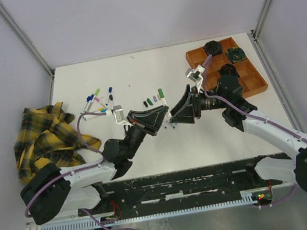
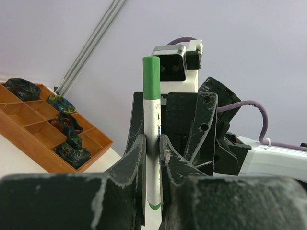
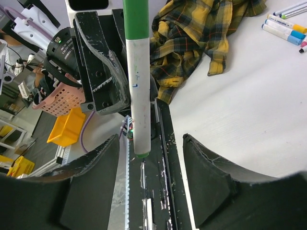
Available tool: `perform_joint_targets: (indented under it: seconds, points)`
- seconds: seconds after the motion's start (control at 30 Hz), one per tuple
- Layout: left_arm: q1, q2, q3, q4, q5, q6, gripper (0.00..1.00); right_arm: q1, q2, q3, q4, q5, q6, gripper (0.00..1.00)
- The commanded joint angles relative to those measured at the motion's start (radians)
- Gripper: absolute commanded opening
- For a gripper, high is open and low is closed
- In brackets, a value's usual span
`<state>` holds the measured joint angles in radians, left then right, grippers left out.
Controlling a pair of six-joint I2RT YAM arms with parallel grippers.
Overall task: Open the pen caps
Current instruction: Pick up the pen from the center of the board.
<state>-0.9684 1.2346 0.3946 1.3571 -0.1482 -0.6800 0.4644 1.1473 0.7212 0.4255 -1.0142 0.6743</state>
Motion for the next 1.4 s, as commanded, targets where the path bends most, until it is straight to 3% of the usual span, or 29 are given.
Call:
perform_joint_targets:
  seconds: [0.0,0.37,0.5,0.67,0.9,1.13,1.37]
  points:
    - [-0.012,0.027,0.042,0.103,-0.025,0.070,0.03,0.009,-0.004,0.005,0.045,0.030,0.013,0.60]
    - [-0.029,0.103,0.072,0.144,-0.001,0.082,0.03,0.019,0.010,0.020,0.012,0.035,0.010,0.23]
    - [-0.031,0.108,0.074,0.142,0.012,0.094,0.04,0.018,0.008,0.032,-0.017,0.024,-0.020,0.01]
    - [-0.026,0.010,0.054,0.042,-0.018,0.117,0.41,0.015,0.012,0.106,-0.228,-0.011,-0.192,0.00]
    - [-0.010,-0.228,0.155,-0.497,0.016,0.170,0.77,-0.023,0.028,0.242,-0.597,-0.094,-0.507,0.00]
    - [0.048,-0.279,0.243,-0.775,0.167,0.133,0.83,-0.069,0.045,0.307,-0.791,-0.117,-0.700,0.00]
    - [0.156,-0.264,0.237,-0.749,0.363,0.008,0.84,-0.073,0.059,0.329,-0.869,-0.128,-0.774,0.00]
